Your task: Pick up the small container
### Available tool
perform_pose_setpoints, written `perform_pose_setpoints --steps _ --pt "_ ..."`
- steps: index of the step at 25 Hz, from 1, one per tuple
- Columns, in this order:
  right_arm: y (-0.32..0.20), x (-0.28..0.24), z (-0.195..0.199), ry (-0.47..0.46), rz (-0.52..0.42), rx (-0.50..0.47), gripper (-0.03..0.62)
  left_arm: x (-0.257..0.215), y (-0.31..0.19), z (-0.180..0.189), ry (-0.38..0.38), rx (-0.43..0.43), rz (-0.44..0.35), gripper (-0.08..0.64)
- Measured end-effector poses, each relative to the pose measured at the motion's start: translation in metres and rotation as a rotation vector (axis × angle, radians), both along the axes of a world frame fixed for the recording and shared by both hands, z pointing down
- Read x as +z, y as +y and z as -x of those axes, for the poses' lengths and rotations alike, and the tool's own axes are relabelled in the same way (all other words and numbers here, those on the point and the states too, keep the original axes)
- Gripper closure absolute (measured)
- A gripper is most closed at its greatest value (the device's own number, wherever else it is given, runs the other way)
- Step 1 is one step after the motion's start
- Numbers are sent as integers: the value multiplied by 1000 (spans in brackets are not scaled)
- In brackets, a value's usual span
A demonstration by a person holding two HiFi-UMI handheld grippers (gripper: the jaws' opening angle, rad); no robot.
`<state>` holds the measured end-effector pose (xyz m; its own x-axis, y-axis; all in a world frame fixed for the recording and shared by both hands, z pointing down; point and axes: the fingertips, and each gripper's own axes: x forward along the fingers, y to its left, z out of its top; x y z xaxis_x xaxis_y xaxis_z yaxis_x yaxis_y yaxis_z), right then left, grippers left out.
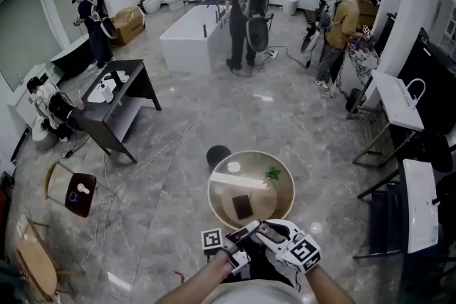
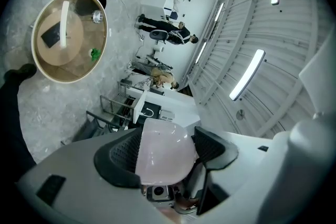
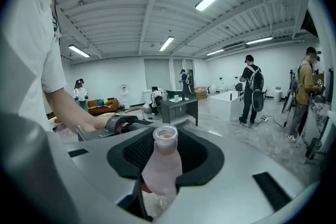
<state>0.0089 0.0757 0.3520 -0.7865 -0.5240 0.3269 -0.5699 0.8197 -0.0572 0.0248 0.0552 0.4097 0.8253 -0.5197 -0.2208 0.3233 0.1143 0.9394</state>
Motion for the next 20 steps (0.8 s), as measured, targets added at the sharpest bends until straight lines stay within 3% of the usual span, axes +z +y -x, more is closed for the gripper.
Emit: perform_pose_setpoints --steps 8,20 --pt "43 -12 -12 9 -12 17 440 -12 44 -12 -8 31 -5 232" --pt "62 -38 -38 1 -40 -28 440 -36 61 -38 -4 4 -22 233"
